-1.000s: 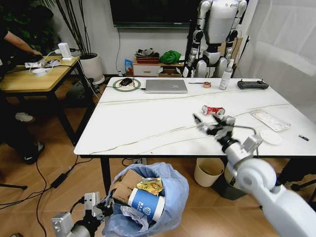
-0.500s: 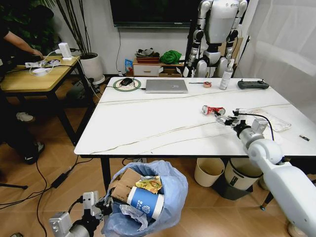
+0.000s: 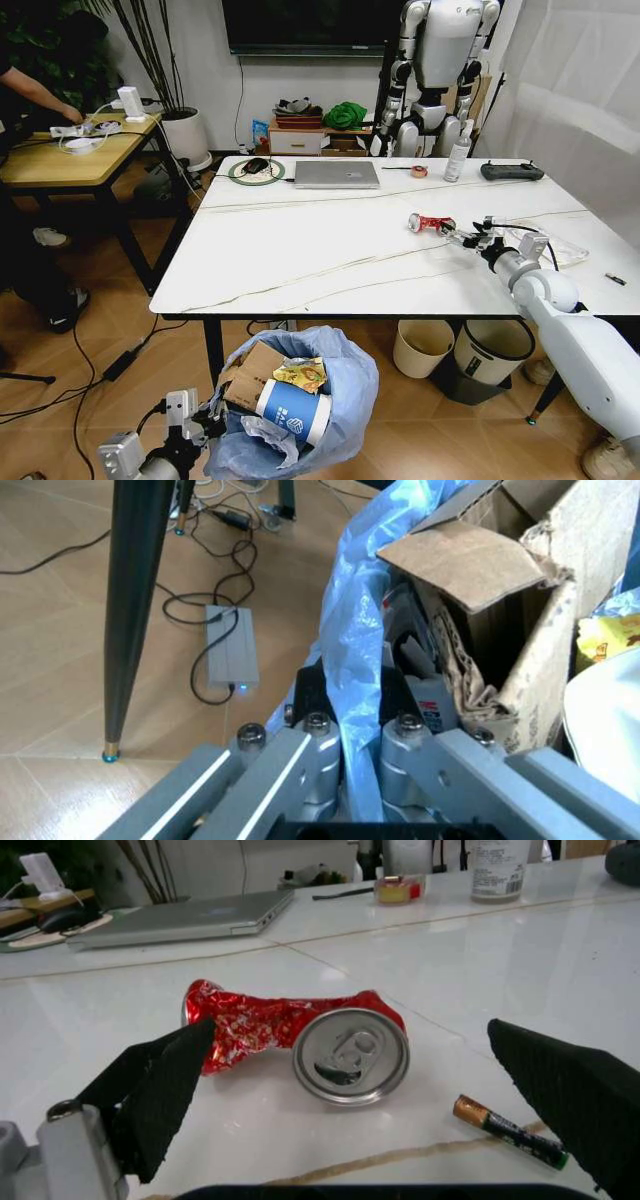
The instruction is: Pick up the trash bin and place the trash from the table into it.
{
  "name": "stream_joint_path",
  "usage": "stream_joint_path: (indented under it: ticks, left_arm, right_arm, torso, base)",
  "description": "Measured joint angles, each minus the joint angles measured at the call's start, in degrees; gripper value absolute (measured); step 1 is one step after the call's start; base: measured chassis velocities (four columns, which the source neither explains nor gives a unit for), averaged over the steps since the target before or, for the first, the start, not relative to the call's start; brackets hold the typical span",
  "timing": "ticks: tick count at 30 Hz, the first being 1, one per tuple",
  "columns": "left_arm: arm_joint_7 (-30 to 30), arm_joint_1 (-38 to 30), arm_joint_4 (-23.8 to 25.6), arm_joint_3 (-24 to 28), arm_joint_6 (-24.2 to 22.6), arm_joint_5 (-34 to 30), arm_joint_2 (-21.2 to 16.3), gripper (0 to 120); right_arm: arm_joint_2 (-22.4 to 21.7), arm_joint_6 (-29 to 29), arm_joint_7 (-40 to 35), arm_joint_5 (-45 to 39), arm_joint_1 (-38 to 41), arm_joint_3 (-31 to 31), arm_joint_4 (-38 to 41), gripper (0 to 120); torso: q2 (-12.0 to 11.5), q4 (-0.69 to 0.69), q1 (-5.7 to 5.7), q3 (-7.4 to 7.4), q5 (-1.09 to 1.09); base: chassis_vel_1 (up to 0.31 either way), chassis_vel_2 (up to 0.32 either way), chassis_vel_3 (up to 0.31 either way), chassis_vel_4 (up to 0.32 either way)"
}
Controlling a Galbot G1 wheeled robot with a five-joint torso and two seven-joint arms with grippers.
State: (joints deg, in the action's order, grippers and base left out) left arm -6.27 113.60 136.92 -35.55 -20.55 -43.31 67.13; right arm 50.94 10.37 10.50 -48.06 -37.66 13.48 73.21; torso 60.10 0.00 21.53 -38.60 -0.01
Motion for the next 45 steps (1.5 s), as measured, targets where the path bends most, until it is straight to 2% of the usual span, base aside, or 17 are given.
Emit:
stream_joint_path:
  ticks: [22, 45]
  left_arm:
    - [0.1, -0.1, -0.1, -0.3, 0.1, 0.3, 0.8, 0]
    - [0.1, -0.6, -0.8, -0.1, 0.2, -0.1, 0.5, 0]
  right_arm:
    - [2.1, -0.7, 1.0, 2.6, 4.4, -3.4, -7.3, 100]
    - [2.6, -2.0, 1.1, 3.9, 5.4, -4.3, -9.6, 100]
  torso:
    - [0.0, 0.0, 0.0, 0.0, 0.0]
    - [0.0, -0.01, 0.0, 0.0, 0.01]
  base:
    - [0.0, 0.0, 0.0, 0.0]
    - [0.0, 0.0, 0.0, 0.0]
